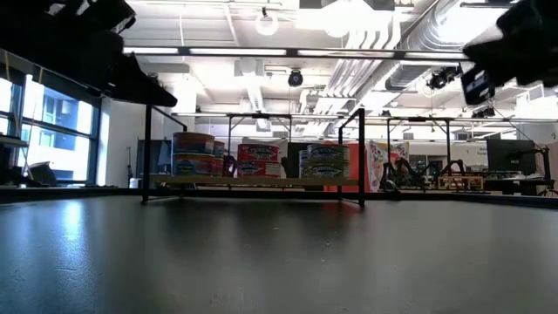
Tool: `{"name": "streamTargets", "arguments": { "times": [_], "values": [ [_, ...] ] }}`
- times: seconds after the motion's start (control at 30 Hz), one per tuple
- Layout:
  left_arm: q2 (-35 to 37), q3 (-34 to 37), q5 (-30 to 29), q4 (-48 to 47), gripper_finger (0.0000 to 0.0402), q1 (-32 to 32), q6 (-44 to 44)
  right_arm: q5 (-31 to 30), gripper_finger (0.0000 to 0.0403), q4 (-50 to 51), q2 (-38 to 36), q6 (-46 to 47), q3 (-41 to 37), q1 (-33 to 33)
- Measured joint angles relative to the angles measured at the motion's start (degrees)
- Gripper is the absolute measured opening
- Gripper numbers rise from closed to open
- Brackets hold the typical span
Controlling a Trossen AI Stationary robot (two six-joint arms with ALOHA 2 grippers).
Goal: Stack canned seafood by type on shelf
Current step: Return to Home Position
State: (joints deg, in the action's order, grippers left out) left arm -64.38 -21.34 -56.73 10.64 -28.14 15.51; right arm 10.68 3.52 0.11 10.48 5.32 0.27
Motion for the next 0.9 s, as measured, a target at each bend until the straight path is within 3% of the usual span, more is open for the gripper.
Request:
{"name": "streamTargets", "arguments": {
  "times": [0.1, 0.2, 0.33, 0.47, 0.73, 0.9],
  "values": [
    [0.0, 0.0, 0.3, 0.2, 0.0076, 1.6, 0.7, -0.1, 0.0, -4.5, 0.8, -0.3, -3.8, 0.0],
    [0.0, 0.1, 4.6, 3.2, 0.0076, 4.1, 1.4, -0.5, 0.0, -5.9, 1.0, -0.3, -4.7, 0.1],
    [0.0, 0.1, 13.5, 10.5, 0.0076, 8.3, -4.4, 0.3, 0.0, -7.7, 1.0, -2.9, -4.7, 0.1],
    [1.8, 0.1, 15.2, 15.5, 0.0076, 11.9, -11.2, -1.2, 0.0, -5.9, 1.4, -4.5, -4.7, 0.1],
    [13.1, 4.0, 30.0, 13.1, 0.0076, 21.9, -13.1, -1.4, 0.0, -5.9, 1.5, -4.5, -4.7, 0.1],
    [22.8, 9.8, 32.1, 13.2, 0.0076, 25.1, -10.4, -1.4, 0.0, -5.9, 1.4, -4.5, -4.7, 0.1]
  ]
}}
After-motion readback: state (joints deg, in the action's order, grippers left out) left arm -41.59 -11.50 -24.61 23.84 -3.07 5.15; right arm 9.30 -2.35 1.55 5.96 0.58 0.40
